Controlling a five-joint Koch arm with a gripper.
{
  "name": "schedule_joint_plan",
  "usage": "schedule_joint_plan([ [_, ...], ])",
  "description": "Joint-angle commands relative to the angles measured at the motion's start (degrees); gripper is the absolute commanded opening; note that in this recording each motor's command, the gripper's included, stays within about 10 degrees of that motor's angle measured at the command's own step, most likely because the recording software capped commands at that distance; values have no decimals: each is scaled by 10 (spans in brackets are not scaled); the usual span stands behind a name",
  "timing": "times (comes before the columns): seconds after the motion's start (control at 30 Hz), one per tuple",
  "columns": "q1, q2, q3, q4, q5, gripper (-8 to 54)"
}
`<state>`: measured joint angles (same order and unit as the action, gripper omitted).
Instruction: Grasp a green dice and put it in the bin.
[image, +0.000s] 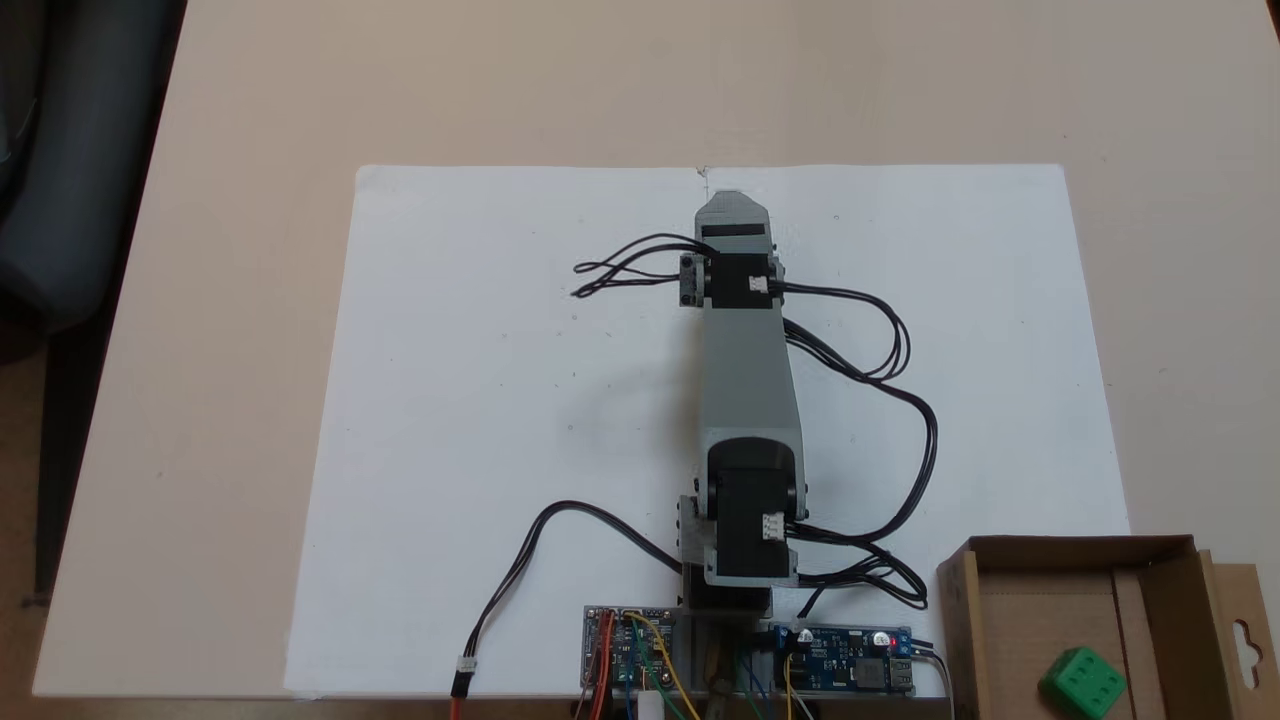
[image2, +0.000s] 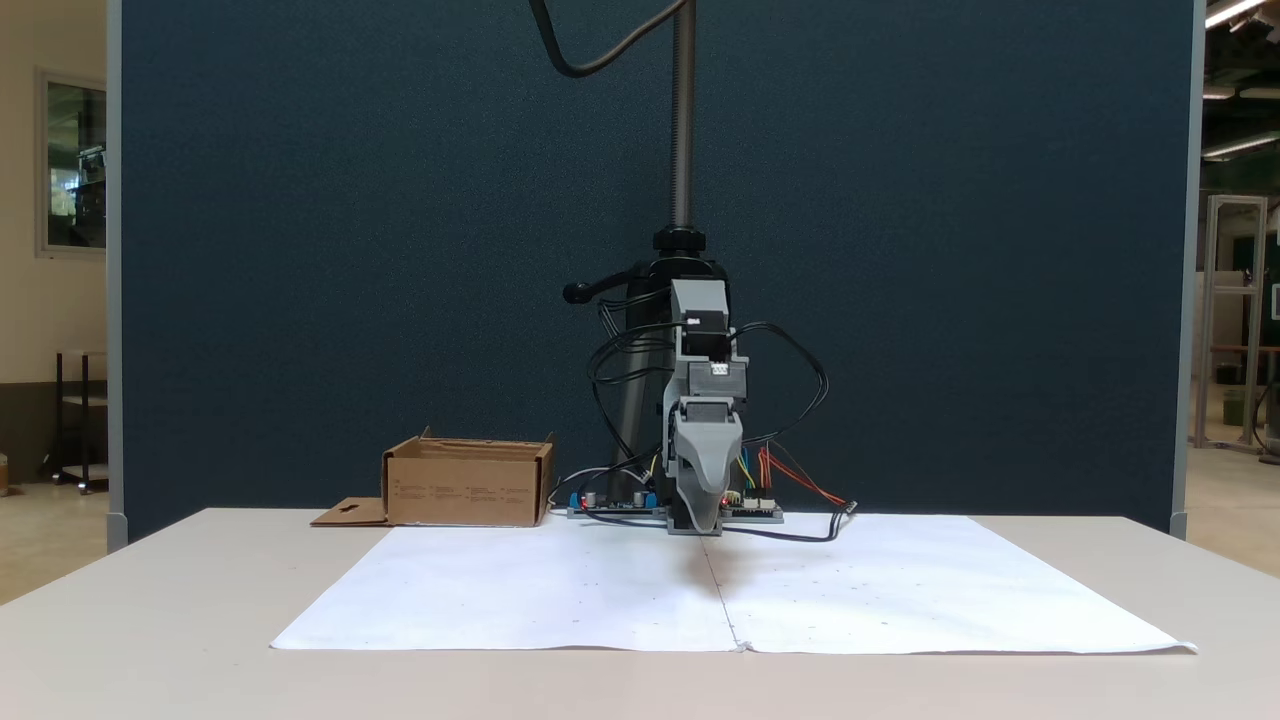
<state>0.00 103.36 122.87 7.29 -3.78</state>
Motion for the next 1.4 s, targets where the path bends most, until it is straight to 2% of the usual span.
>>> schedule_joint_plan([
  [0.0, -7, 41, 20, -95, 11, 438],
  [0.27, -4, 105, 238, -267, -4, 431],
  [0.57, 27, 206, 300, -447, -28, 431],
  [0.93, 25, 312, 490, -664, -29, 432],
  [1.13, 24, 325, 563, -771, -30, 434],
  [1.37, 23, 325, 566, -894, -33, 445],
])
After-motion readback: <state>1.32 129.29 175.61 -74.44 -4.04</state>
